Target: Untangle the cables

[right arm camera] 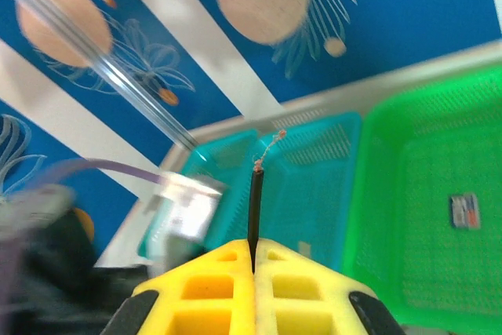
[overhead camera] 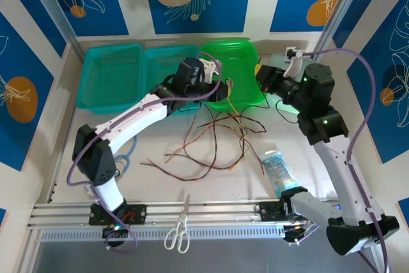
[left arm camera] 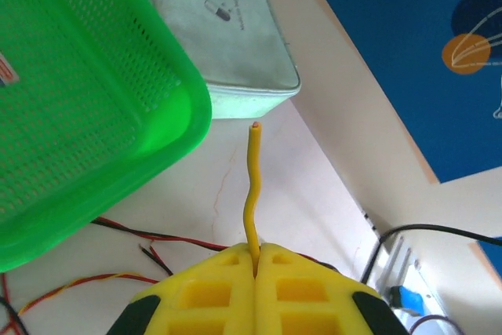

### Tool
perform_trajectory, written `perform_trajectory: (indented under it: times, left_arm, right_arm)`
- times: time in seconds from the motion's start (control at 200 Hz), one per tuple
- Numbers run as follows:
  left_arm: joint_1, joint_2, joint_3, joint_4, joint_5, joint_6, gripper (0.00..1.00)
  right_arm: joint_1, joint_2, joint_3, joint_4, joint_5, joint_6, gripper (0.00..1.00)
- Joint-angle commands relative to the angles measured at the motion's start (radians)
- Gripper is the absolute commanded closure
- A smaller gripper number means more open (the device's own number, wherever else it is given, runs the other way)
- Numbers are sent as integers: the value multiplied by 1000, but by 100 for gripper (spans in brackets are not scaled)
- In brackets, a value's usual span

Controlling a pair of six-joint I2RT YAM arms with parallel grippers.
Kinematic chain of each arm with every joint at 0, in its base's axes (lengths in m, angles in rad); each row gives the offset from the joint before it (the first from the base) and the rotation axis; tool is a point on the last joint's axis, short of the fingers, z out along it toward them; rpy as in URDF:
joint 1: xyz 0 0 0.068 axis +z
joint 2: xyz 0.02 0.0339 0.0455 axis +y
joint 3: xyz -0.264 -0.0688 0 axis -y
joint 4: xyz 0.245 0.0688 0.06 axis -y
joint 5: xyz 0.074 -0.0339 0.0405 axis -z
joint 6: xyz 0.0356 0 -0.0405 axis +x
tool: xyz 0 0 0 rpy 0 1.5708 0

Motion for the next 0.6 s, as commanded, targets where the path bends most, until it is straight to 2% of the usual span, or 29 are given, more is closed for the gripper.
perform_trajectory:
  times: [0.0, 0.145, 0.305, 0.415, 0.595]
  left_arm:
    - [-38, -77, 82, -129, -117, 171, 100]
    - [-90, -99, 170, -230, -215, 299, 100]
    - [-181, -110, 199, -297, -441, 490, 100]
    - [-202, -110, 151, -275, -548, 523, 100]
    - [-199, -85, 98, -249, -622, 537, 100]
  right_arm:
    - [-17, 8, -54, 73, -23, 56, 100]
    - [-18, 41, -63, 108, -67, 88, 100]
    - [-14, 59, -64, 133, -90, 113, 100]
    - [-7, 70, -101, 171, -109, 156, 100]
    - [16, 104, -175, 231, -124, 204, 100]
